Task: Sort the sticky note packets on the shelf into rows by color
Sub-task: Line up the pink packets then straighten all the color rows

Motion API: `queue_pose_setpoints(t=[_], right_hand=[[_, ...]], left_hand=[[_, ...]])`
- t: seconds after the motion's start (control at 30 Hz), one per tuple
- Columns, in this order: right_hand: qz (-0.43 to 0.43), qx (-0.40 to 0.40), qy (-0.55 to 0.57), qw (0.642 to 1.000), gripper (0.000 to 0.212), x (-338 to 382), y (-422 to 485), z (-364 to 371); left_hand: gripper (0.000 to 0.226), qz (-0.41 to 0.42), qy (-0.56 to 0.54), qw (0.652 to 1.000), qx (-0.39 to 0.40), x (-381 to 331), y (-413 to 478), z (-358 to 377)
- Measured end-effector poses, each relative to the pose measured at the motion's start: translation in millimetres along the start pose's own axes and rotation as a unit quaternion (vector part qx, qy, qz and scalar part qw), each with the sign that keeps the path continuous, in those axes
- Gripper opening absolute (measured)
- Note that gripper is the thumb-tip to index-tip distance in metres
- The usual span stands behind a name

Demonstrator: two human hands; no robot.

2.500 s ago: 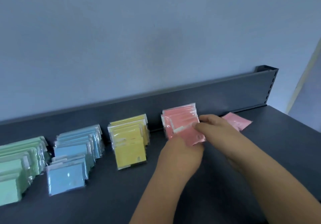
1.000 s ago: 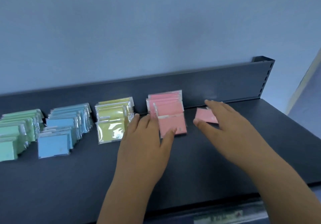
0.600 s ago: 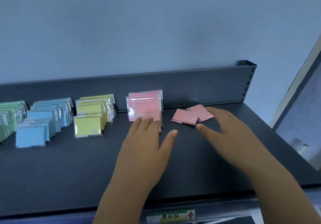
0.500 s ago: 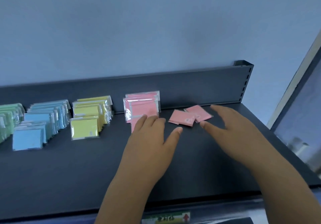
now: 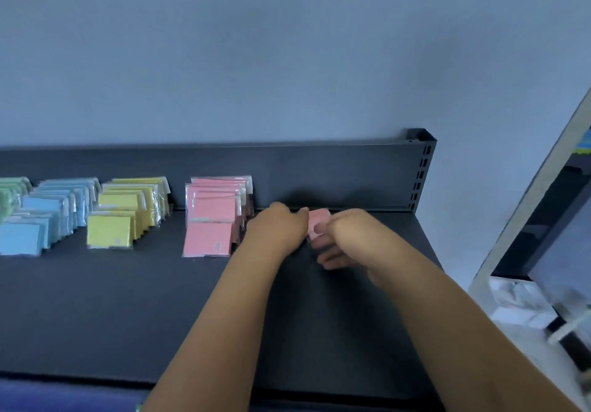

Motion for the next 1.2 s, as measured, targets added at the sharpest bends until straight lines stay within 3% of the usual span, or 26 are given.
queue_pose_setpoints(t=[0.17, 0.27, 0.37, 0.53, 0.8, 1.0, 1.13, 1.2], right_hand=[[0.094, 0.105, 0.171, 0.975, 0.016, -16.8, -7.6, -1.0], [0.105, 0.107, 0.219, 0.964, 0.021, -13.5, -9.4, -11.3], [0.129, 0.085, 0.223, 0.962, 0.021, -15.6, -1.6, -19.0], [0.146, 0.106, 0.254, 0.950, 0.023, -23.6, 5.0, -24.0], [0.135, 0.095, 0.228, 0.959, 0.029, -21.7, 10.3, -32.7], [0.087, 0.041, 0.245, 0.965, 0.033, -15.9, 16.3, -49.8], [0.051, 0.018, 0.241, 0.969, 0.037, -12.3, 13.3, -57.8], [0.032, 0.015, 0.237, 0.971, 0.031, -9.4, 9.3, -58.1]], left_hand=[[0.030, -0.058, -0.064, 0.994, -0.065, -18.1, -3.3, 2.5], [0.033, -0.078, -0.109, 0.985, -0.109, -26.8, -14.5, 5.9], [0.038, -0.088, -0.100, 0.984, -0.115, -33.3, -18.2, 11.4], [0.068, -0.125, -0.037, 0.989, -0.066, -26.6, -14.2, 18.6], [0.054, -0.154, -0.132, 0.976, -0.074, -22.2, -6.4, 15.6], [0.033, -0.149, -0.253, 0.950, -0.105, -31.7, -17.0, 8.9], [0.011, -0.065, -0.316, 0.934, -0.154, -46.7, -28.0, -6.8], [0.016, -0.023, -0.334, 0.927, -0.168, -49.5, -36.0, -14.6]])
Point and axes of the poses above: each hand's wrist, its own y-axis towards the middle knuckle, its own z-axis out of the palm, x = y × z, the point moved 7 cm from there along y, towards the middle knuckle, and after that the axes turned 7 degrees about -x, right-handed, at the moved point
